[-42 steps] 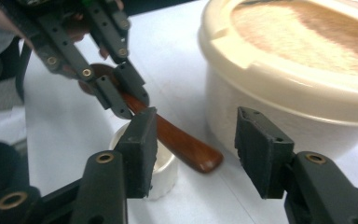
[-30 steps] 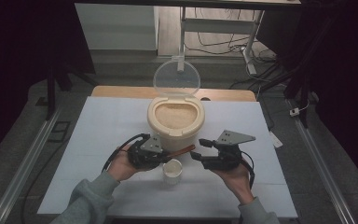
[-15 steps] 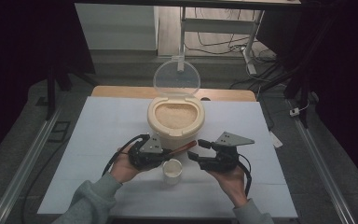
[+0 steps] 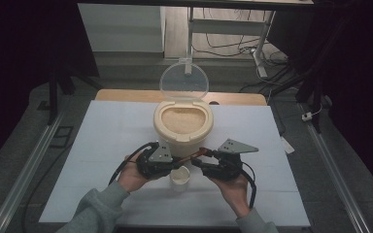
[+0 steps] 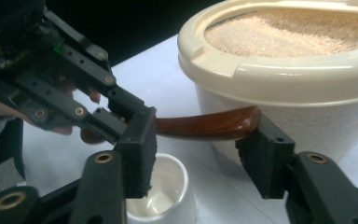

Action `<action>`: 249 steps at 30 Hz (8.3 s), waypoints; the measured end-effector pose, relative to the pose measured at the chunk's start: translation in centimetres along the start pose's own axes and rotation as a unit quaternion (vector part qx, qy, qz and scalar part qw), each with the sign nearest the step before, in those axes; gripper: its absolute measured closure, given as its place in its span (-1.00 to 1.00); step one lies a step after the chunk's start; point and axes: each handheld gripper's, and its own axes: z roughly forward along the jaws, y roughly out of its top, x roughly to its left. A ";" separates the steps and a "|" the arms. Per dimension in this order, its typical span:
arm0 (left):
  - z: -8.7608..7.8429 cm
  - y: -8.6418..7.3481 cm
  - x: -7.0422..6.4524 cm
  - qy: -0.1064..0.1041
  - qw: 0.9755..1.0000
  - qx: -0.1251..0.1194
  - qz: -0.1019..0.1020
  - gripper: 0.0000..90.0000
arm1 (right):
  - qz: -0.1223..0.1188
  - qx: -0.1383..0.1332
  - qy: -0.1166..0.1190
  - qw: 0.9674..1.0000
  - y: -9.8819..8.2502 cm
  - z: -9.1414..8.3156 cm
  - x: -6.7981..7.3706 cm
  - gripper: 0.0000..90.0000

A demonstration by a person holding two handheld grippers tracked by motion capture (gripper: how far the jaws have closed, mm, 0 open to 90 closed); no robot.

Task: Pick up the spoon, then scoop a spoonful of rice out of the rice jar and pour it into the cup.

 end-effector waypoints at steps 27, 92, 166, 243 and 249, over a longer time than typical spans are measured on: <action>-0.1 0.4 -1.0 0.029 0.999 0.014 0.040 0.77 | 0.038 -0.066 0.073 0.994 0.4 -0.5 0.9 0.80; -7.0 -15.4 0.0 0.101 0.966 -0.019 -0.238 -0.53 | 0.028 -0.188 0.041 0.981 1.9 -6.4 -2.3 0.84; -6.0 -15.7 0.1 0.075 0.967 -0.001 -0.242 -0.55 | -0.011 -0.110 -0.158 0.981 7.9 1.8 -6.2 0.84; -5.6 -15.5 0.0 0.073 0.972 0.010 -0.224 -0.55 | 0.410 -0.187 0.010 0.893 4.6 -0.6 -11.9 0.84; -5.7 -15.5 0.0 0.072 0.972 0.010 -0.224 -0.55 | 0.417 -0.189 0.015 0.889 4.6 -0.8 -11.8 0.84</action>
